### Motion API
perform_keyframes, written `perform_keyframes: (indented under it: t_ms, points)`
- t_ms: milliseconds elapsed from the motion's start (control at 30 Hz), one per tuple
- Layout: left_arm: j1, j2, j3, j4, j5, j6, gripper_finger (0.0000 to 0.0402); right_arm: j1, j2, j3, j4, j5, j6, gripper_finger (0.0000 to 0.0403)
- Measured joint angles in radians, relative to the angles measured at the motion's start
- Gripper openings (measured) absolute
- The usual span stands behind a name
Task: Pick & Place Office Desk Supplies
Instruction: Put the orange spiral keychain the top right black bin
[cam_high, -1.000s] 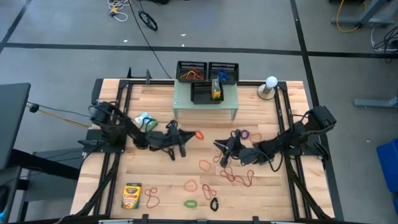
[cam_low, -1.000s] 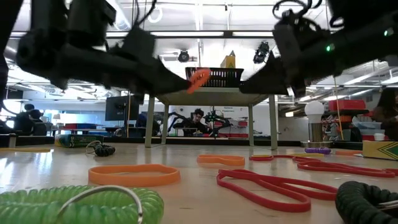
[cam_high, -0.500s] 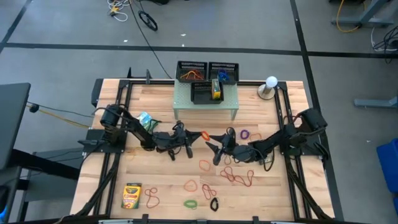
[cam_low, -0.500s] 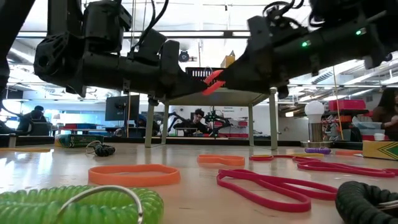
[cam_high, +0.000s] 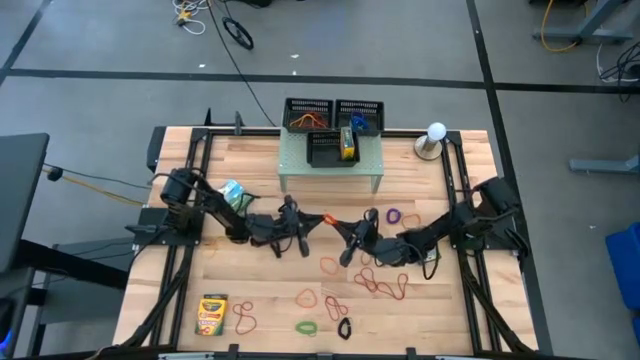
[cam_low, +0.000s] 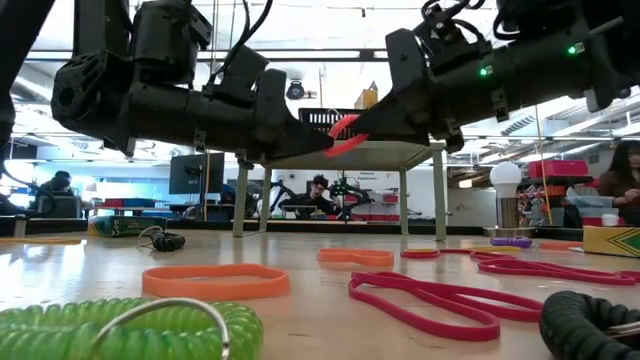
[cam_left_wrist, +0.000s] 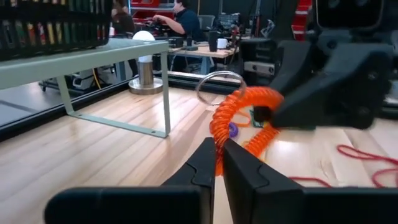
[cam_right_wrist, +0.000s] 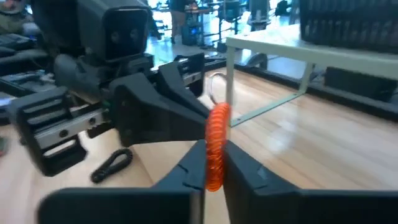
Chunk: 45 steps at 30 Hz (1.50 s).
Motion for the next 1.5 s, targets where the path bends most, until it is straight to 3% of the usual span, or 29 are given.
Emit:
perform_keyframes:
  t_ms: [133, 300, 400, 533, 667, 800, 933, 1067, 1300, 1500]
  points:
    - [-0.033, -0.038, 0.0, -0.062, -0.044, 0.048, 0.0056, 0.042, -0.028, 0.0, -0.009, 0.092, -0.076, 0.0015]
    - [-0.104, -0.135, 0.0, -0.18, -0.174, 0.109, 0.0123, 0.103, -0.168, 0.0, -0.088, 0.211, -0.167, 0.0028]
    - [-0.132, -0.189, 0.0, -0.25, -0.172, 0.117, 0.0156, 0.112, -0.293, -0.001, -0.206, 0.284, -0.208, 0.0023]
    - [-0.135, -0.213, 0.0, -0.293, -0.103, 0.137, 0.0169, 0.039, -0.492, -0.001, -0.32, 0.296, -0.281, 0.0019]
    - [-0.112, -0.214, 0.0, -0.3, 0.004, 0.127, 0.0157, -0.126, -0.687, 0.006, -0.419, 0.187, -0.344, 0.0019]
    - [-0.087, -0.214, 0.0, -0.299, 0.057, 0.1, 0.0143, -0.361, -0.76, 0.131, -0.74, 0.077, -0.278, 0.0019]
    - [-0.072, -0.214, 0.0, -0.29, 0.094, 0.093, 0.014, -0.659, -0.691, 0.295, -0.966, -0.321, -0.133, 0.0019]
    - [-0.071, -0.214, 0.0, -0.289, 0.116, 0.084, 0.014, -0.889, -0.568, 0.425, -1.087, -0.588, -0.071, 0.0018]
    - [-0.068, -0.214, 0.0, -0.293, 0.163, 0.085, 0.014, -1.045, -0.344, 0.577, -1.206, -0.823, -0.057, 0.0018]
    - [-0.072, -0.214, 0.0, -0.316, 0.229, 0.077, 0.014, -1.073, -0.252, 0.636, -1.259, -0.848, -0.054, 0.0038]
